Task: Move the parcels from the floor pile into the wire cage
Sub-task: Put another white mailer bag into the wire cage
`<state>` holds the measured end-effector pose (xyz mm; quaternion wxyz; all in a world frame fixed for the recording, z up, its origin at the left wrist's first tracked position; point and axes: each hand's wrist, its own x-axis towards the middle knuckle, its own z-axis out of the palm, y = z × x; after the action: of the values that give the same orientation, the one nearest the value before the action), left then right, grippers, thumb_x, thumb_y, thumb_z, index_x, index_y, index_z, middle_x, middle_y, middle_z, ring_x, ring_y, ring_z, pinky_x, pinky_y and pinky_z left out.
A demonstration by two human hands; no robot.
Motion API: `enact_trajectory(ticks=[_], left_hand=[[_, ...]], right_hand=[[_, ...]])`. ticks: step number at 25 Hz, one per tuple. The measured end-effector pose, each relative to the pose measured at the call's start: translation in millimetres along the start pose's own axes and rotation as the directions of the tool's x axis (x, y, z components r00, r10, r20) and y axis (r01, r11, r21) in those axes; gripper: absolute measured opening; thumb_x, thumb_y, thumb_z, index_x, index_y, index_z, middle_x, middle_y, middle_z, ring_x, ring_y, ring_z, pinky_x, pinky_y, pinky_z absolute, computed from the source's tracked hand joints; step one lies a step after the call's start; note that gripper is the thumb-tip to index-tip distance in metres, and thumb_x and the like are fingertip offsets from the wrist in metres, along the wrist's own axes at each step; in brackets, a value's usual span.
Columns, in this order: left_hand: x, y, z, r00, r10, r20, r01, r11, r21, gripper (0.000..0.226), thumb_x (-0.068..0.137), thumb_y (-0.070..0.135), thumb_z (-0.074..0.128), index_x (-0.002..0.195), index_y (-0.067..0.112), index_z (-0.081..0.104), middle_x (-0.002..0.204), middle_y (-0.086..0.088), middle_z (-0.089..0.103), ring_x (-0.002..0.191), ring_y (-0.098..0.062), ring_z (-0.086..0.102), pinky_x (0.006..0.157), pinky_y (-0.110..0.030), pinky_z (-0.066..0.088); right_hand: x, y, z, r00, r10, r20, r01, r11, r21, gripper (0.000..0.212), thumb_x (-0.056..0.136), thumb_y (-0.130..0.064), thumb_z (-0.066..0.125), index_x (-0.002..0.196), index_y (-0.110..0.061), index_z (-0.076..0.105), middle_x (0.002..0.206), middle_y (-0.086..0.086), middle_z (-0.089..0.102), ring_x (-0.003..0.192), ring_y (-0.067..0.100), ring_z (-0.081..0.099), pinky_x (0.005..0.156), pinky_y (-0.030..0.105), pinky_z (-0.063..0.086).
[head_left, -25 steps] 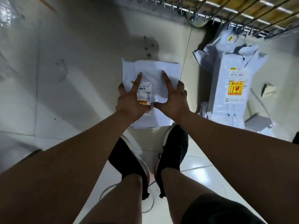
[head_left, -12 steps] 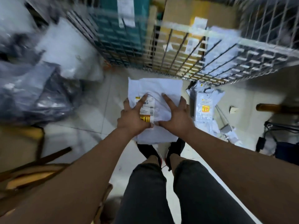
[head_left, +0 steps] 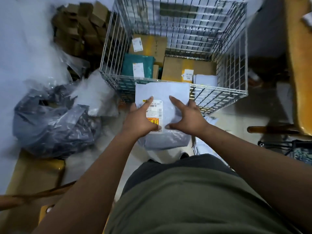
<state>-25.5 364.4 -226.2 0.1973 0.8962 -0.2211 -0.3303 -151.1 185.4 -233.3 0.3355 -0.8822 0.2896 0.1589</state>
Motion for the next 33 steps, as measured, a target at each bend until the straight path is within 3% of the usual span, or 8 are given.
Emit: enact_trajectory(ticks=[5, 9, 13, 20, 24, 26, 29, 33], left_hand=[[17.4, 55.0, -38.7, 0.989, 0.146, -0.017, -0.146, 0.989, -0.007, 0.116, 0.066, 0.042, 0.093, 0.156, 0.054, 0.022, 0.157, -0.003, 0.031, 0.133, -0.030, 0.047, 0.105, -0.040, 0.047], [46.3, 96.6, -63.6, 0.983, 0.181, -0.020, -0.181, 0.983, 0.005, 0.112, 0.071, 0.034, 0.092, 0.159, 0.049, 0.023, 0.171, -0.012, 0.001, 0.147, -0.035, 0.037, 0.112, -0.036, 0.039], [97.8, 135.2, -79.0, 0.968, 0.247, -0.047, -0.248, 0.969, -0.019, 0.105, 0.073, 0.031, 0.091, 0.158, 0.042, 0.030, 0.167, -0.011, 0.017, 0.148, -0.031, 0.034, 0.114, -0.037, 0.035], [240.0, 196.8, -78.8, 0.958, 0.274, -0.083, -0.284, 0.947, -0.147, 0.085, 0.082, 0.021, 0.085, 0.155, 0.030, 0.043, 0.150, -0.005, 0.039, 0.130, -0.022, 0.049, 0.095, -0.021, 0.037], [320.8, 194.7, -44.1, 0.981, 0.194, -0.013, -0.193, 0.961, -0.200, 0.077, 0.087, 0.025, 0.081, 0.154, 0.030, 0.044, 0.150, -0.007, 0.043, 0.134, -0.024, 0.048, 0.105, -0.029, 0.041], [371.8, 173.5, -8.7, 0.989, 0.115, 0.088, -0.095, 0.974, -0.206, 0.079, 0.088, 0.024, 0.080, 0.156, 0.032, 0.040, 0.148, -0.010, 0.037, 0.132, -0.026, 0.048, 0.105, -0.025, 0.041], [425.8, 129.2, 54.0, 0.973, 0.041, 0.227, -0.007, 0.989, -0.150, 0.082, 0.089, 0.020, 0.076, 0.158, 0.033, 0.034, 0.150, -0.013, 0.026, 0.131, -0.028, 0.048, 0.102, -0.017, 0.039], [488.3, 79.3, 123.3, 0.939, -0.036, 0.342, 0.066, 0.995, -0.077, 0.081, 0.088, 0.017, 0.074, 0.158, 0.032, 0.037, 0.156, -0.011, 0.022, 0.138, -0.029, 0.044, 0.107, -0.020, 0.038]], right_hand=[[-2.9, -4.9, -61.1, 0.994, 0.057, -0.090, -0.053, 0.998, 0.045, 0.114, 0.064, -0.059, 0.087, 0.155, -0.055, 0.017, 0.135, 0.018, 0.035, 0.129, 0.043, 0.037, 0.113, 0.044, 0.037], [18.4, -5.4, -100.2, 0.983, 0.093, -0.161, -0.083, 0.994, 0.066, 0.114, 0.065, -0.058, 0.087, 0.156, -0.052, 0.018, 0.135, 0.017, 0.037, 0.127, 0.043, 0.038, 0.113, 0.043, 0.037], [61.9, 4.7, -143.0, 0.973, 0.133, -0.190, -0.123, 0.990, 0.067, 0.110, 0.070, -0.054, 0.086, 0.157, -0.051, 0.018, 0.141, 0.016, 0.038, 0.129, 0.042, 0.040, 0.111, 0.042, 0.037], [196.2, 56.9, -206.3, 0.963, 0.196, -0.183, -0.182, 0.979, 0.091, 0.112, 0.064, -0.063, 0.084, 0.152, -0.058, 0.015, 0.154, 0.018, 0.033, 0.133, 0.046, 0.045, 0.112, 0.055, 0.042], [269.7, 92.2, -194.4, 0.968, 0.205, -0.143, -0.193, 0.977, 0.089, 0.107, 0.069, -0.052, 0.088, 0.156, -0.049, 0.025, 0.152, 0.018, 0.030, 0.134, 0.039, 0.045, 0.113, 0.043, 0.041], [320.6, 120.4, -161.2, 0.970, 0.231, -0.071, -0.223, 0.969, 0.110, 0.109, 0.067, -0.049, 0.090, 0.156, -0.045, 0.027, 0.153, 0.021, 0.025, 0.133, 0.040, 0.047, 0.112, 0.041, 0.042], [378.2, 168.7, -86.9, 0.958, 0.282, 0.047, -0.286, 0.946, 0.153, 0.114, 0.063, -0.050, 0.091, 0.156, -0.048, 0.025, 0.146, 0.022, 0.034, 0.130, 0.044, 0.047, 0.112, 0.045, 0.042], [437.6, 219.8, -13.8, 0.942, 0.289, 0.168, -0.319, 0.927, 0.195, 0.117, 0.066, -0.040, 0.093, 0.159, -0.043, 0.022, 0.148, 0.024, 0.031, 0.138, 0.040, 0.039, 0.116, 0.038, 0.036]])
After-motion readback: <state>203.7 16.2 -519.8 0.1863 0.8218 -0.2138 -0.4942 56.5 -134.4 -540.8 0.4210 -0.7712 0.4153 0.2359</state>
